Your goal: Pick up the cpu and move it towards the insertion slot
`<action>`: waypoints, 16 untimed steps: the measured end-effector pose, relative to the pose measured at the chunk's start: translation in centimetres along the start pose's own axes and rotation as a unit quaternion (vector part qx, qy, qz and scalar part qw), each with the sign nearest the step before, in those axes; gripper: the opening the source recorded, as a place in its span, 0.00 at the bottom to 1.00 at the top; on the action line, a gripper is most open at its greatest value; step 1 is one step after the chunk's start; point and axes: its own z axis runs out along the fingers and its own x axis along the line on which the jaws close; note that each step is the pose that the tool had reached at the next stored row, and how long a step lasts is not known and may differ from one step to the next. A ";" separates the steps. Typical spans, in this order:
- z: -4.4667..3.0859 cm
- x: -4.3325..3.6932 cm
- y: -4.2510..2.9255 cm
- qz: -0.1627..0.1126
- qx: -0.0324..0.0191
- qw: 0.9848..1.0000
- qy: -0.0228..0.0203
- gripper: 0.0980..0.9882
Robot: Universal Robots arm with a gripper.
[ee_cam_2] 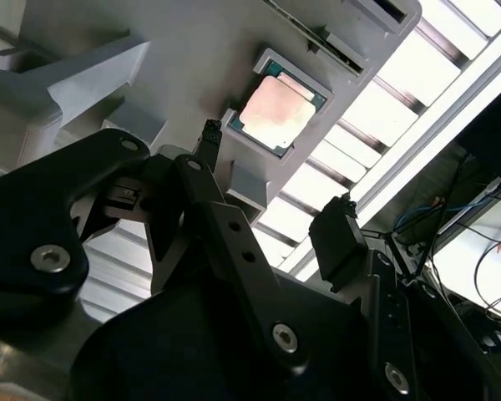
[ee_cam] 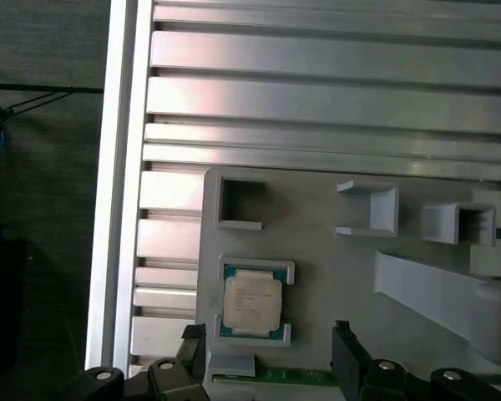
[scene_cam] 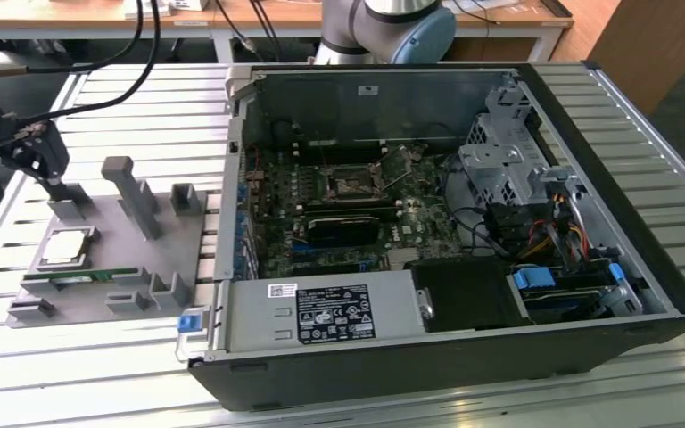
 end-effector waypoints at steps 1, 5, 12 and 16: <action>0.11 0.00 -0.01 0.000 0.000 1.000 0.000 0.68; 0.55 0.00 -0.04 0.000 0.000 1.000 0.000 0.68; 1.25 0.00 -0.08 0.000 0.000 1.000 0.000 0.68; 1.58 0.00 -0.10 0.000 0.000 1.000 0.000 0.68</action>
